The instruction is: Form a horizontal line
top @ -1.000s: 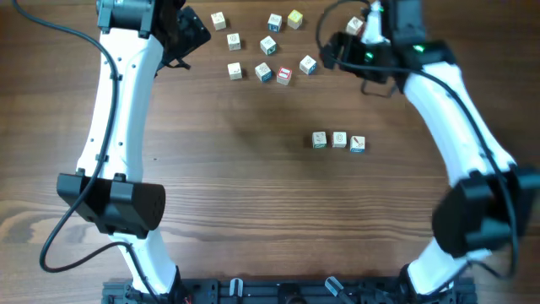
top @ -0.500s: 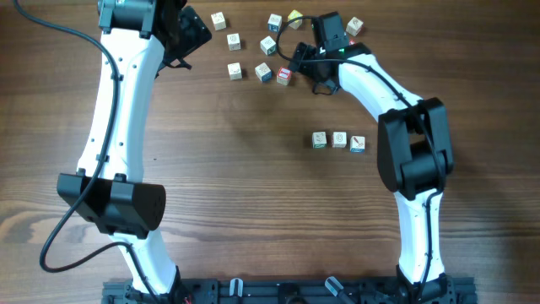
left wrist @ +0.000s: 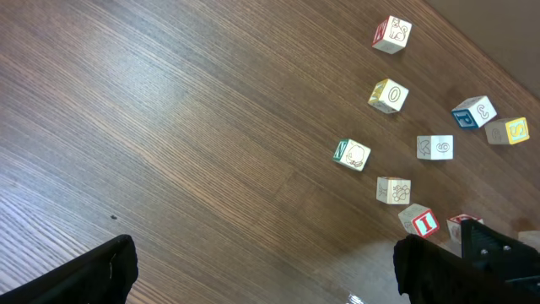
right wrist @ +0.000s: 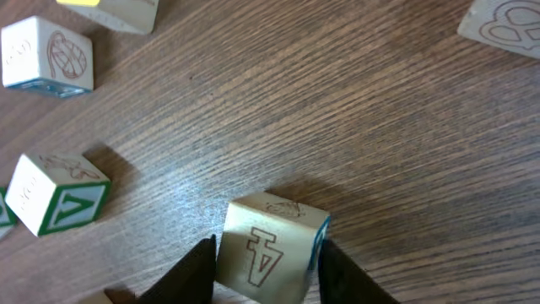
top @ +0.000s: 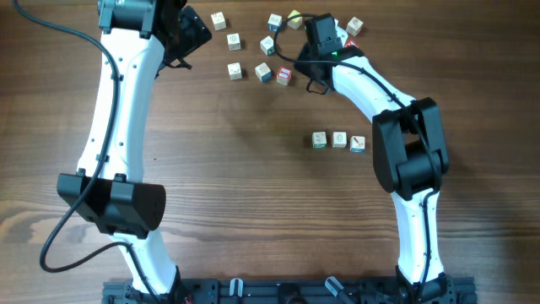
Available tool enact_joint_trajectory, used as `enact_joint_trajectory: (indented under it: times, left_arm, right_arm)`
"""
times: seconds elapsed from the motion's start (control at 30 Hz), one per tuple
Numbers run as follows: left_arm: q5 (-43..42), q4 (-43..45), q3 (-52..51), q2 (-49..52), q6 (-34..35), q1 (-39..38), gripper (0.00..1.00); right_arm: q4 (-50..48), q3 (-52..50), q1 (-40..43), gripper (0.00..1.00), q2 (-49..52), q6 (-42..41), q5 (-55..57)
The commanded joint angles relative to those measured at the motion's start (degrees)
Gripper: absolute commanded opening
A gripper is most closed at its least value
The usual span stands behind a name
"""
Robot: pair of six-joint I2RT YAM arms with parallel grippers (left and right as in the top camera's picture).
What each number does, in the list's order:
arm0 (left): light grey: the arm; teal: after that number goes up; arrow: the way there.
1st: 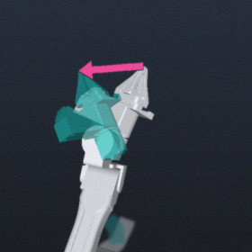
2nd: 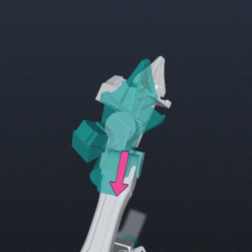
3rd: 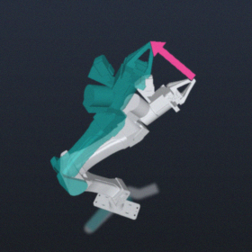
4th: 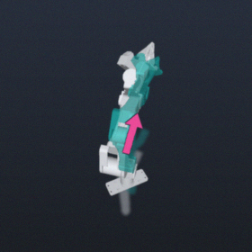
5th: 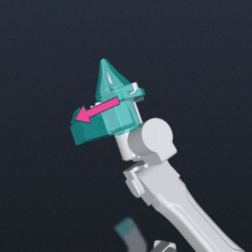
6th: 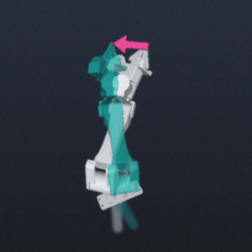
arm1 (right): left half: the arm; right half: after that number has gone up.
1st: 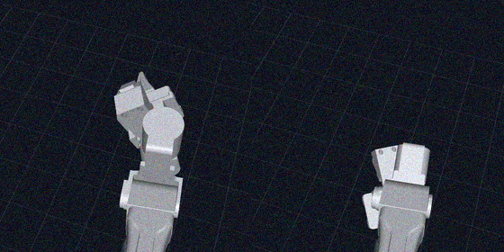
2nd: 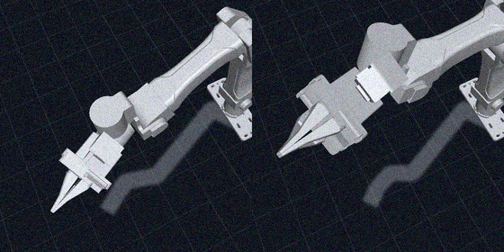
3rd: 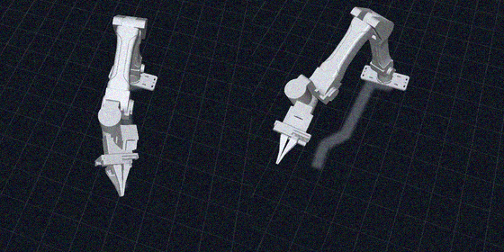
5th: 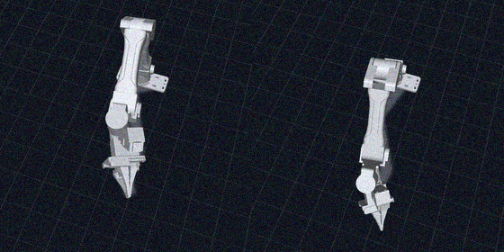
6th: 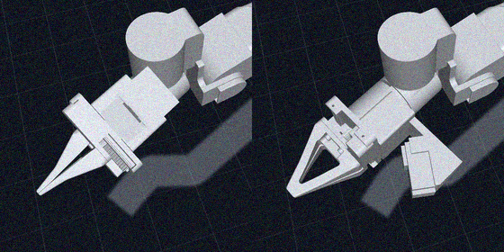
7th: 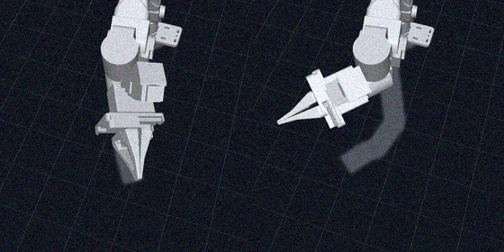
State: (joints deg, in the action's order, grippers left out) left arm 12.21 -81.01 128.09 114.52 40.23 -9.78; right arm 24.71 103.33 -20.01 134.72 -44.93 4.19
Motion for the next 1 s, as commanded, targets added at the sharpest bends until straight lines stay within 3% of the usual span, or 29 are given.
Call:
enact_joint_trajectory:
  times: [0.0, 0.4, 0.7, 0.97]
  left_arm:
    - [0.72, -0.04, 0.11, 0.13, 0.96, -0.11, 1.0]
    - [0.72, -0.04, 0.11, 0.13, 0.96, -0.11, 1.0]
    - [0.72, -0.04, 0.11, 0.13, 0.96, -0.11, 1.0]
    - [0.72, -0.04, 0.11, 0.13, 0.96, -0.11, 1.0]
  right_arm:
    - [0.02, 1.25, -0.39, 0.34, 1.38, 2.45, 1.09]
    - [3.28, 1.25, 0.66, 0.25, -5.27, 20.63, -0.76]
    - [25.7, 1.25, 8.07, 0.26, -18.91, 27.98, 1.79]
    - [44.44, -2.45, 13.53, 0.25, -19.52, 34.42, 1.79]
